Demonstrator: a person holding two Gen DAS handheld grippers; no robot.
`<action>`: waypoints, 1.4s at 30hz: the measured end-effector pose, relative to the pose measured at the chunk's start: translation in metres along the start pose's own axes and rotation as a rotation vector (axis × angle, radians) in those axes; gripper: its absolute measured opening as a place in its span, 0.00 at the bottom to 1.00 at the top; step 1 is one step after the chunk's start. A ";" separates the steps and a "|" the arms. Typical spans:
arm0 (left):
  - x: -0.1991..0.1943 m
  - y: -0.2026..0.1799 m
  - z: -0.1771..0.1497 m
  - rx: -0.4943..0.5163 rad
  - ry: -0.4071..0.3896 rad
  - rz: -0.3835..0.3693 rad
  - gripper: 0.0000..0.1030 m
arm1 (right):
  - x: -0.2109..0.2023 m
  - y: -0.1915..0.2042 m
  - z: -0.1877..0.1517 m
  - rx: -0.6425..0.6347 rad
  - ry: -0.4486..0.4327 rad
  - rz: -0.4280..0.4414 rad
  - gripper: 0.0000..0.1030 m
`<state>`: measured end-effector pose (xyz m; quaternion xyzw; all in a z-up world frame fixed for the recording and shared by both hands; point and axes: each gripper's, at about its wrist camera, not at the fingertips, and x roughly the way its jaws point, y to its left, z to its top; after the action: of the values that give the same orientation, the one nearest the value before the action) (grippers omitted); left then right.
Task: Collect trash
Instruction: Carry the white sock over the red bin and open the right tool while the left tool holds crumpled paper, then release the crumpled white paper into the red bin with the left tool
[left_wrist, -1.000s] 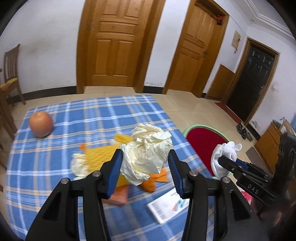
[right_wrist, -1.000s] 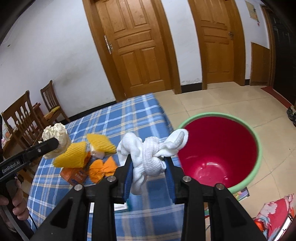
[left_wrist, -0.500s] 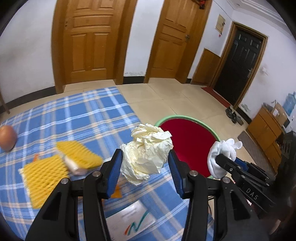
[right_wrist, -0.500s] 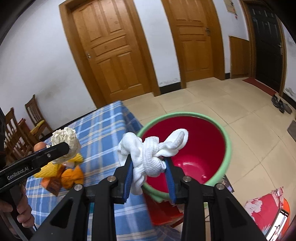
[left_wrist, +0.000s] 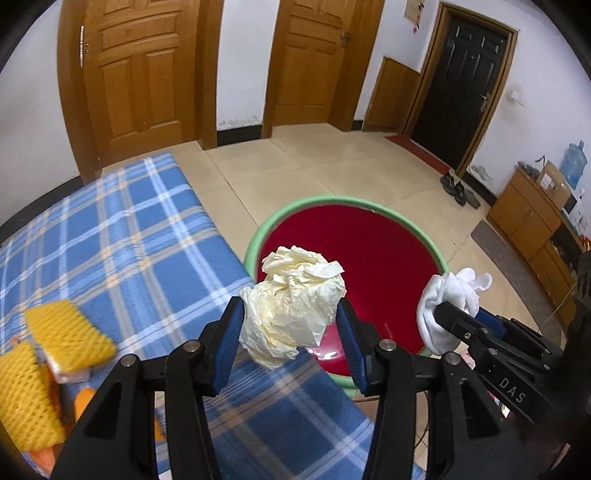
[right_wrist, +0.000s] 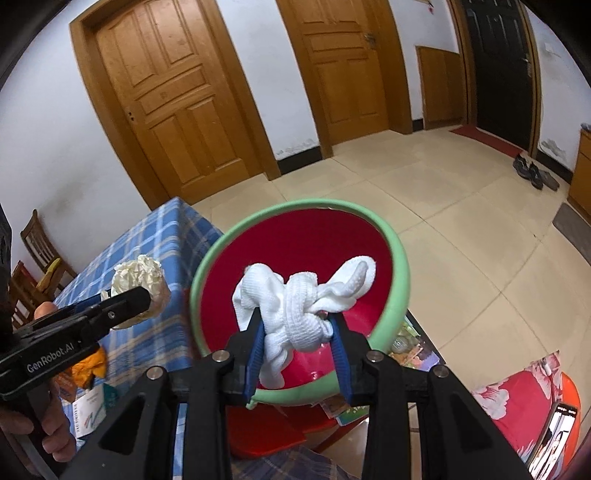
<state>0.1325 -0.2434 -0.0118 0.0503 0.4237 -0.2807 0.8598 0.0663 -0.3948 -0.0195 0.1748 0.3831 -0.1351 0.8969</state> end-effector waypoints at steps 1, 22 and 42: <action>0.003 -0.002 0.000 0.006 0.006 0.000 0.50 | 0.002 -0.003 0.000 0.006 0.003 -0.003 0.36; 0.012 -0.005 0.004 -0.002 0.012 0.042 0.69 | 0.008 -0.016 0.004 0.068 -0.007 0.003 0.57; -0.054 0.026 -0.012 -0.063 -0.051 0.062 0.69 | -0.035 0.020 -0.004 0.030 -0.052 0.086 0.67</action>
<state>0.1113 -0.1938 0.0176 0.0294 0.4085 -0.2418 0.8796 0.0477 -0.3712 0.0083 0.2011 0.3496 -0.1067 0.9088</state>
